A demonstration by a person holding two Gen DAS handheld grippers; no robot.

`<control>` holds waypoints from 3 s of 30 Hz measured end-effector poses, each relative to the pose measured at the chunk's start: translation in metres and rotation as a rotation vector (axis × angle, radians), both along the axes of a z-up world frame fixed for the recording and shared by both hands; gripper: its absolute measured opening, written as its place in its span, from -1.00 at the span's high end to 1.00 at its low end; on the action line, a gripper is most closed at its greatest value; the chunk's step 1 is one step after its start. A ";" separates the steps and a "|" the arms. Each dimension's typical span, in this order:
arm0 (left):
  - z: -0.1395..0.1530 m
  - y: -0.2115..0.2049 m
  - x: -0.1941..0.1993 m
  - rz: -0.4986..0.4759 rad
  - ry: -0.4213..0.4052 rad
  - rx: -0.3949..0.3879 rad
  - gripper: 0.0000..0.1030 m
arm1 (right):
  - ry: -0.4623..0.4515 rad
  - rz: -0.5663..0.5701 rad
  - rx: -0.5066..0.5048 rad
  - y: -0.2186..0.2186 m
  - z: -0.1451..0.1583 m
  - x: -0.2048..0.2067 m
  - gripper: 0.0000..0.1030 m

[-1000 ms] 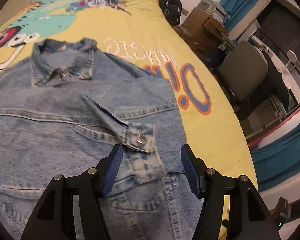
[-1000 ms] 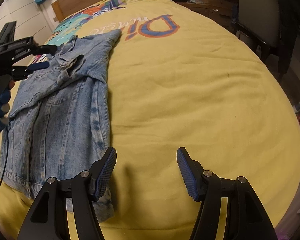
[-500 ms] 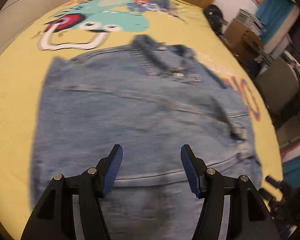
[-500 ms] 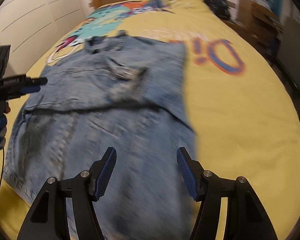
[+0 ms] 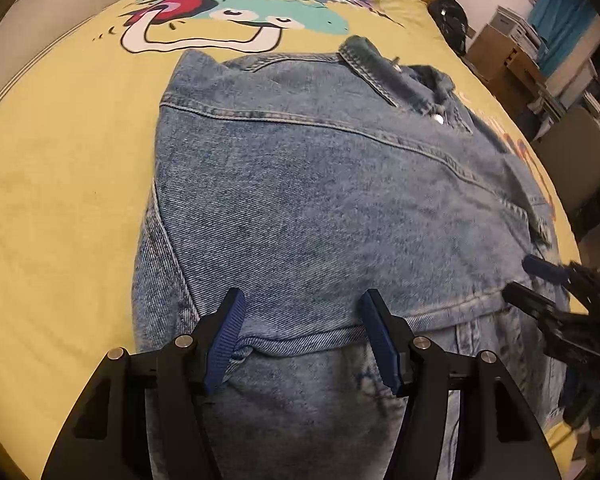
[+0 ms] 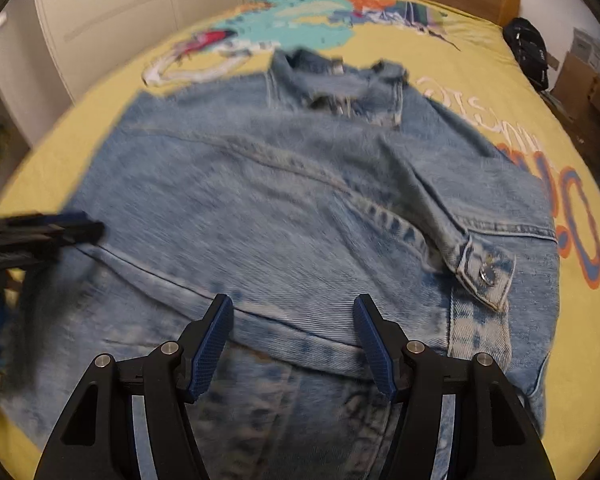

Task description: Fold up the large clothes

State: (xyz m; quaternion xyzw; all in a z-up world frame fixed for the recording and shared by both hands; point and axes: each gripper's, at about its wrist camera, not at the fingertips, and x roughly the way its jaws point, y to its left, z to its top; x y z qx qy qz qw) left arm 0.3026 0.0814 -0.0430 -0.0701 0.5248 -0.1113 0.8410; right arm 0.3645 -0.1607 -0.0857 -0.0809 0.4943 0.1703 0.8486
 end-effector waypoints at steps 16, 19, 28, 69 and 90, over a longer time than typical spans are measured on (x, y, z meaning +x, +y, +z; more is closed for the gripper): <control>0.038 -0.005 0.050 -0.020 -0.104 0.049 -0.07 | -0.096 0.031 0.020 -0.004 0.035 0.030 -0.27; 0.032 -0.011 0.062 -0.027 -0.109 0.065 -0.07 | -0.105 0.060 0.027 0.018 0.031 0.045 -0.27; 0.000 0.003 0.069 0.011 -0.061 0.032 -0.27 | -0.049 0.033 0.003 0.024 -0.003 0.080 -0.27; 0.095 0.051 -0.106 0.138 -0.087 0.061 -0.27 | -0.100 -0.222 0.042 -0.171 0.082 -0.148 -0.27; 0.015 0.046 -0.184 0.201 0.144 -0.073 -0.27 | 0.170 -0.278 0.221 -0.220 -0.009 -0.218 -0.27</control>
